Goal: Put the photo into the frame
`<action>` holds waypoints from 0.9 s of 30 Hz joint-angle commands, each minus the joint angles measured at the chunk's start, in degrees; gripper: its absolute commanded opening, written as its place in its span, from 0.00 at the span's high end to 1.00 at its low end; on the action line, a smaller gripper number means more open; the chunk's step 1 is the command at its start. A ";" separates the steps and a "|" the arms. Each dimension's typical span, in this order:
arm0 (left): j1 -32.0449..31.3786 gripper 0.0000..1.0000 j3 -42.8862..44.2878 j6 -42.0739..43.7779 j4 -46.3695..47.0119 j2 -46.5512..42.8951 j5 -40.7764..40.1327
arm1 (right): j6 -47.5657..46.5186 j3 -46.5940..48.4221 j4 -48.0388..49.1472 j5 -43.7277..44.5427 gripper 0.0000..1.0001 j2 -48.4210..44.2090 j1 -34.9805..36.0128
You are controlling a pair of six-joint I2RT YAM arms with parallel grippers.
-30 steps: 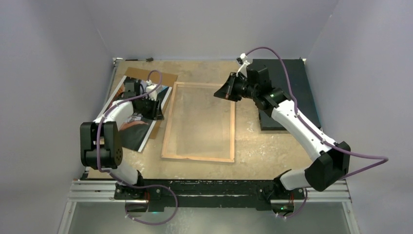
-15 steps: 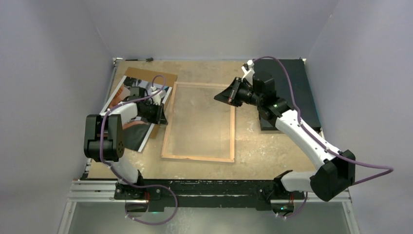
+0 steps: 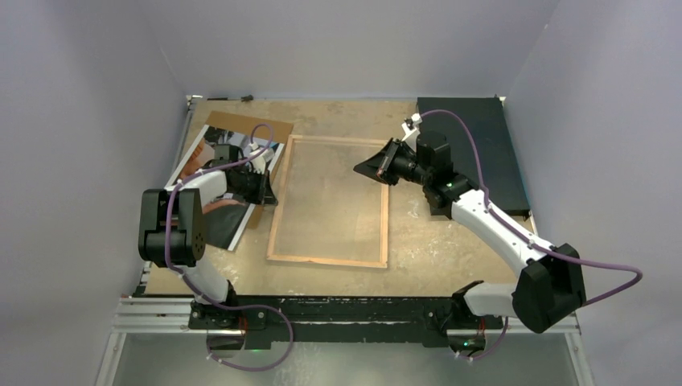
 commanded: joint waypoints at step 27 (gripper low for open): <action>-0.58 1.00 -0.79 2.58 0.38 0.70 -2.23 | -14.99 2.83 3.76 -9.12 1.00 10.41 -5.02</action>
